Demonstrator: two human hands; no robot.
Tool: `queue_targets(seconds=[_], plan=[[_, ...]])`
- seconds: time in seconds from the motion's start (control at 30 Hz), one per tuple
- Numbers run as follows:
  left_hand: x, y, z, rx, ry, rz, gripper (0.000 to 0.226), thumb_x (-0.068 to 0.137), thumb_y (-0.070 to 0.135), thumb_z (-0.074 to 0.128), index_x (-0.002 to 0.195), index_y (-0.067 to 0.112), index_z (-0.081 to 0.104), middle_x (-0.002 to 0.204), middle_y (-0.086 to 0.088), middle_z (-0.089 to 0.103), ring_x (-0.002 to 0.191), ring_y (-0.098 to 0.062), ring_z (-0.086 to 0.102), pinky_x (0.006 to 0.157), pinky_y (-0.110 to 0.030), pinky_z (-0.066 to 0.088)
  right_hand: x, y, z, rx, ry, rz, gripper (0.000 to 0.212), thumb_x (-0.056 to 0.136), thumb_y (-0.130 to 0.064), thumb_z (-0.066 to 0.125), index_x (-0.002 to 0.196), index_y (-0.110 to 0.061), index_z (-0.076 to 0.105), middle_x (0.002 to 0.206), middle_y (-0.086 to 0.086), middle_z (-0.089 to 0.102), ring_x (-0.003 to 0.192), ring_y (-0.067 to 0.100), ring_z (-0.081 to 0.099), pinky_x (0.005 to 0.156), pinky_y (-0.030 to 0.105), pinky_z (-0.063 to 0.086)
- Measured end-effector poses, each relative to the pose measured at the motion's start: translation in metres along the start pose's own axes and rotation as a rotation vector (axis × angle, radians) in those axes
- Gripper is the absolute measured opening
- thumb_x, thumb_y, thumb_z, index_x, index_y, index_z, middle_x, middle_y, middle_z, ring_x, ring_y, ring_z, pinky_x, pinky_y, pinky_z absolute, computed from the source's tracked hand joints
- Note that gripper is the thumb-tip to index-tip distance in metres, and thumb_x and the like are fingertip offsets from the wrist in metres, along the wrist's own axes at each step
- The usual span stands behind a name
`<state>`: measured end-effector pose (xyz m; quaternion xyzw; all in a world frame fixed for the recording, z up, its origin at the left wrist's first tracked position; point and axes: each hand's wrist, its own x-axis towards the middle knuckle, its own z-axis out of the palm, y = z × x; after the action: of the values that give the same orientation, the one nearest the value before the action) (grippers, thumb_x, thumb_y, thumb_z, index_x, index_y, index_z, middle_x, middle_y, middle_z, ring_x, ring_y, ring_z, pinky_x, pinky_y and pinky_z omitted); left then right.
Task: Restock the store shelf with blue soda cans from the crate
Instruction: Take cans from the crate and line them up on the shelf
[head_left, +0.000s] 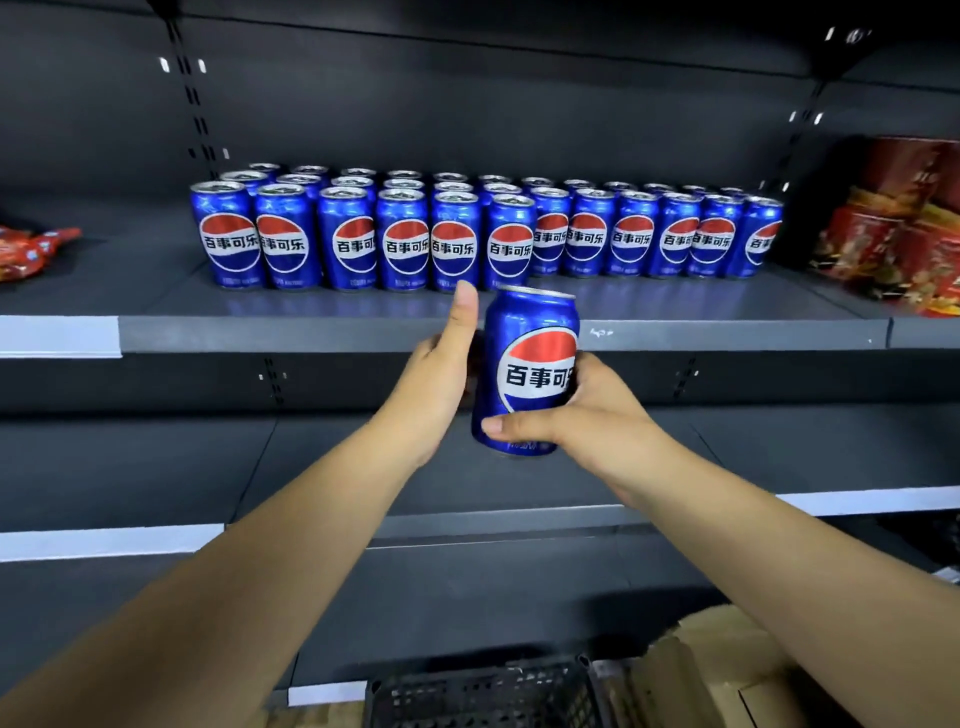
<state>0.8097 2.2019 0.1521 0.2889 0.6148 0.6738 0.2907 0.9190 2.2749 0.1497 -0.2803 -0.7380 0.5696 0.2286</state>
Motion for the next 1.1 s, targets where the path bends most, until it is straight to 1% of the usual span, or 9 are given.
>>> queue_targets(seconds=[0.07, 0.13, 0.23, 0.33, 0.47, 0.63, 0.83, 0.97, 1.1], plan=[[0.026, -0.006, 0.008, 0.099, 0.071, 0.007, 0.048, 0.089, 0.061, 0.039, 0.107, 0.023, 0.062, 0.109, 0.009, 0.064, 0.105, -0.010, 0.058, 0.091, -0.025, 0.042, 0.026, 0.004, -0.016, 0.013, 0.034, -0.002, 0.054, 0.056, -0.003, 0.086, 0.101, -0.014, 0.060, 0.099, 0.003, 0.072, 0.095, 0.018, 0.067, 0.088, 0.034, 0.054], [0.052, -0.010, 0.013, 0.169, 0.097, 0.062, 0.031, 0.094, 0.047, 0.043, 0.088, 0.026, 0.063, 0.090, 0.010, 0.065, 0.087, -0.008, 0.061, 0.074, -0.020, 0.046, 0.055, 0.006, -0.032, 0.026, 0.068, -0.005, 0.052, 0.056, -0.001, 0.085, 0.097, -0.017, 0.057, 0.100, 0.004, 0.070, 0.095, 0.018, 0.066, 0.086, 0.031, 0.054], [0.091, -0.013, 0.017, 0.234, 0.149, 0.050, 0.034, 0.097, 0.039, 0.043, 0.085, 0.014, 0.063, 0.076, 0.001, 0.063, 0.068, -0.010, 0.058, 0.053, -0.011, 0.043, 0.096, 0.008, -0.052, 0.025, 0.131, -0.042, 0.067, 0.052, -0.003, 0.087, 0.110, -0.009, 0.055, 0.106, 0.005, 0.068, 0.099, 0.019, 0.064, 0.089, 0.034, 0.053], [0.122, -0.012, 0.021, 0.265, 0.182, 0.030, 0.034, 0.098, 0.035, 0.044, 0.086, 0.009, 0.063, 0.072, -0.004, 0.062, 0.062, -0.011, 0.056, 0.048, -0.009, 0.042, 0.135, 0.009, -0.067, 0.017, 0.164, -0.092, 0.067, 0.053, -0.001, 0.087, 0.111, -0.009, 0.054, 0.103, 0.000, 0.067, 0.096, 0.015, 0.063, 0.085, 0.028, 0.051], [0.156, -0.014, 0.025, 0.388, 0.241, -0.020, 0.025, 0.095, 0.025, 0.048, 0.073, 0.018, 0.060, 0.069, 0.000, 0.061, 0.051, -0.012, 0.051, 0.049, -0.018, 0.041, 0.187, 0.018, -0.081, 0.004, 0.176, -0.078, 0.075, 0.049, -0.006, 0.090, 0.114, -0.008, 0.053, 0.108, 0.004, 0.066, 0.101, 0.020, 0.062, 0.092, 0.036, 0.051], [0.180, -0.011, 0.006, 0.413, 0.303, -0.067, 0.018, 0.093, 0.011, 0.047, 0.080, 0.007, 0.059, 0.059, -0.010, 0.055, 0.028, -0.008, 0.048, 0.031, -0.012, 0.030, 0.236, 0.034, -0.087, -0.027, 0.165, -0.035, 0.077, 0.045, -0.003, 0.089, 0.113, -0.008, 0.054, 0.111, 0.007, 0.065, 0.103, 0.023, 0.061, 0.093, 0.038, 0.050], [0.186, -0.015, 0.000, 0.312, 0.289, -0.103, 0.018, 0.093, 0.010, 0.052, 0.077, 0.006, 0.057, 0.042, -0.002, 0.056, 0.031, -0.007, 0.052, 0.030, -0.012, 0.028, 0.259, 0.038, -0.091, -0.074, 0.122, -0.061, 0.071, 0.055, 0.004, 0.084, 0.115, -0.011, 0.051, 0.109, 0.003, 0.062, 0.101, 0.019, 0.058, 0.083, 0.026, 0.046], [0.186, -0.019, -0.005, 0.254, 0.309, -0.051, 0.015, 0.091, 0.007, 0.054, 0.077, 0.007, 0.060, 0.043, 0.000, 0.056, 0.033, -0.008, 0.052, 0.032, -0.013, 0.031, 0.266, 0.041, -0.095, -0.130, 0.140, -0.085, 0.078, 0.063, -0.001, 0.083, 0.128, -0.010, 0.043, 0.116, 0.001, 0.061, 0.110, 0.018, 0.056, 0.097, 0.029, 0.044], [0.187, -0.020, -0.009, 0.134, 0.370, 0.002, 0.016, 0.092, 0.004, 0.053, 0.077, 0.005, 0.059, 0.041, 0.000, 0.055, 0.033, -0.009, 0.050, 0.035, -0.015, 0.038, 0.264, 0.044, -0.093, -0.195, 0.123, -0.075, 0.071, 0.073, -0.009, 0.079, 0.133, -0.010, 0.040, 0.127, 0.002, 0.056, 0.117, 0.018, 0.051, 0.096, 0.023, 0.038]])
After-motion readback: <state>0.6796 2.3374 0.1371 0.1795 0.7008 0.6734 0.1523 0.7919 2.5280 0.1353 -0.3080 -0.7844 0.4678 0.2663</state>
